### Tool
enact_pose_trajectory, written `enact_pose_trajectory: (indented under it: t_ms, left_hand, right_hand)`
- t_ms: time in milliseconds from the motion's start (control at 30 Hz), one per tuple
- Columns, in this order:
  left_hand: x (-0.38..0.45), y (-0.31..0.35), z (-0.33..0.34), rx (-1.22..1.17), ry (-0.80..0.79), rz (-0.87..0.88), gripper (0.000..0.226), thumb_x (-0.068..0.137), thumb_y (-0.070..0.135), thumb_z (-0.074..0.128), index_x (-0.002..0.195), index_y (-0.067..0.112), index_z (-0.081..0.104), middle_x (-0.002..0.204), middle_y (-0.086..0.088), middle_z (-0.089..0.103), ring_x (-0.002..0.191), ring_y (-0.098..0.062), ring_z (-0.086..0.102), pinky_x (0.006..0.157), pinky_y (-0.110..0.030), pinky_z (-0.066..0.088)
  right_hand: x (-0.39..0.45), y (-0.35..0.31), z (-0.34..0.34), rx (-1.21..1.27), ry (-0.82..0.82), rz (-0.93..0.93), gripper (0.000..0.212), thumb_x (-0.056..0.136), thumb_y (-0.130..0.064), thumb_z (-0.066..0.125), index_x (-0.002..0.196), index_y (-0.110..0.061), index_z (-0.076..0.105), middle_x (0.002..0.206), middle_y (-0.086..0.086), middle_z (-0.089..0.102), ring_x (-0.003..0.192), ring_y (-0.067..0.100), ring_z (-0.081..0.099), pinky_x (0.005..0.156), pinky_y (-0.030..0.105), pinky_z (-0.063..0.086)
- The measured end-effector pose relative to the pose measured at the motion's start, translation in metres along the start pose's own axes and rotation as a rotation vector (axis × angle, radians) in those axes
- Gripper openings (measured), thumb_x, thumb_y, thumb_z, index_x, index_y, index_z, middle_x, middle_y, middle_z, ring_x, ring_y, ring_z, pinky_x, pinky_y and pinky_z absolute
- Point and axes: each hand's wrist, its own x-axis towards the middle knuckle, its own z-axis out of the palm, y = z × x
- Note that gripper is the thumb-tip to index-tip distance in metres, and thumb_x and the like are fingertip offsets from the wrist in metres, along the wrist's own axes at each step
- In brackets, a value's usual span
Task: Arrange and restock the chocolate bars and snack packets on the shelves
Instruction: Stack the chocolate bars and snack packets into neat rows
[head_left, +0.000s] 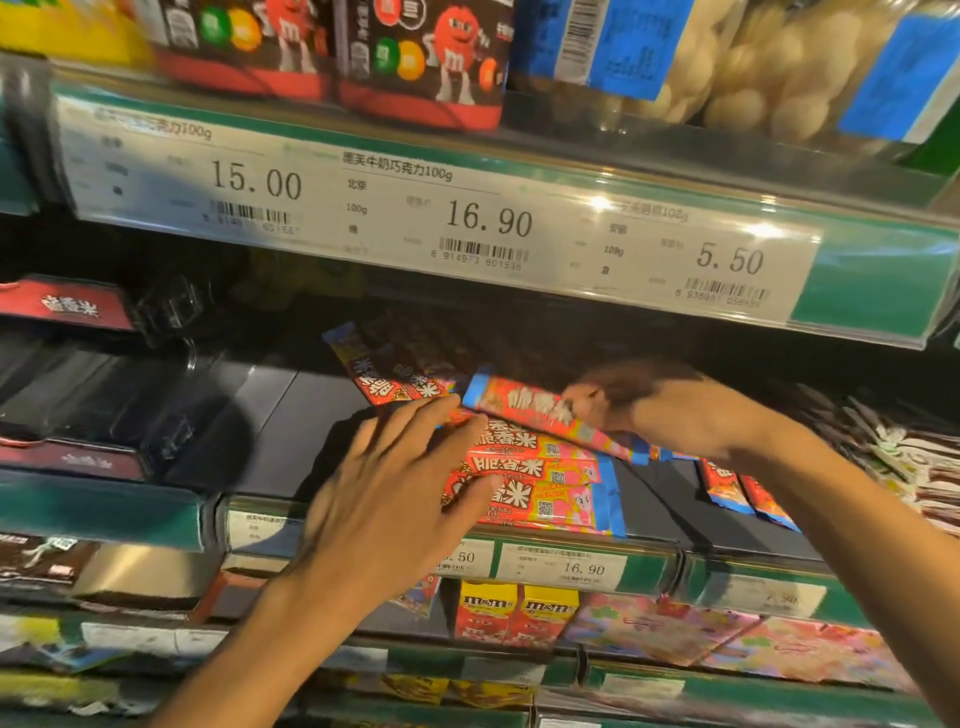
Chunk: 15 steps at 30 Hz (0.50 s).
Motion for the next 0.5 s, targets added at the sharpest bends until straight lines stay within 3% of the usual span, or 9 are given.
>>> enact_pose_trajectory:
  t_ms: [67,167,267,400,500]
  left_hand:
    - [0.000,0.002,-0.001,-0.050,0.040,-0.047,0.068,0.090,0.073,0.028,0.140,0.030,0.044,0.145,0.010,0.042,0.131,-0.011,0.039,0.103,-0.037,0.040]
    - [0.001,0.003,-0.004,-0.159,0.063,-0.113,0.082,0.081,0.081,0.031,0.146,0.030,0.027,0.150,0.011,0.034,0.135,-0.011,0.034,0.108,-0.036,0.036]
    - [0.002,0.003,-0.005,-0.115,0.035,-0.047,0.078,0.085,0.076,0.023,0.153,0.037,0.018,0.159,0.015,0.022,0.146,-0.008,0.021,0.115,-0.042,0.031]
    - [0.001,0.002,-0.005,-0.029,-0.027,0.009,0.065,0.092,0.069,0.025,0.147,0.036,0.038,0.155,0.014,0.035,0.143,-0.007,0.030,0.113,-0.039,0.033]
    - [0.000,0.001,-0.004,-0.012,-0.075,0.013,0.073,0.091,0.072,0.016,0.151,0.033,0.032,0.157,0.014,0.030,0.145,-0.006,0.027,0.115,-0.036,0.029]
  right_hand:
    - [-0.008,0.003,0.012,0.081,-0.044,-0.049,0.011,0.097,-0.013,0.061,0.099,-0.004,0.067,0.075,0.020,0.064,0.062,0.012,0.053,0.059,0.019,0.043]
    - [-0.004,0.012,0.025,0.160,-0.024,-0.104,0.008,0.095,-0.014,0.064,0.099,-0.008,0.068,0.084,0.026,0.065,0.067,0.023,0.057,0.063,0.033,0.046]
    - [-0.004,0.015,0.034,0.076,0.058,-0.191,0.006,0.093,-0.018,0.068,0.097,-0.015,0.072,0.081,0.013,0.069,0.068,0.017,0.063,0.063,0.032,0.051]
    - [-0.004,0.021,0.054,-0.121,0.253,-0.264,0.010,0.090,-0.032,0.070,0.098,-0.029,0.075,0.097,-0.008,0.070,0.095,0.008,0.062,0.087,0.036,0.050]
    - [-0.014,0.024,0.064,-0.253,0.326,-0.298,0.034,0.092,-0.053,0.056,0.114,-0.033,0.072,0.121,-0.011,0.066,0.116,0.007,0.056,0.101,0.041,0.043]
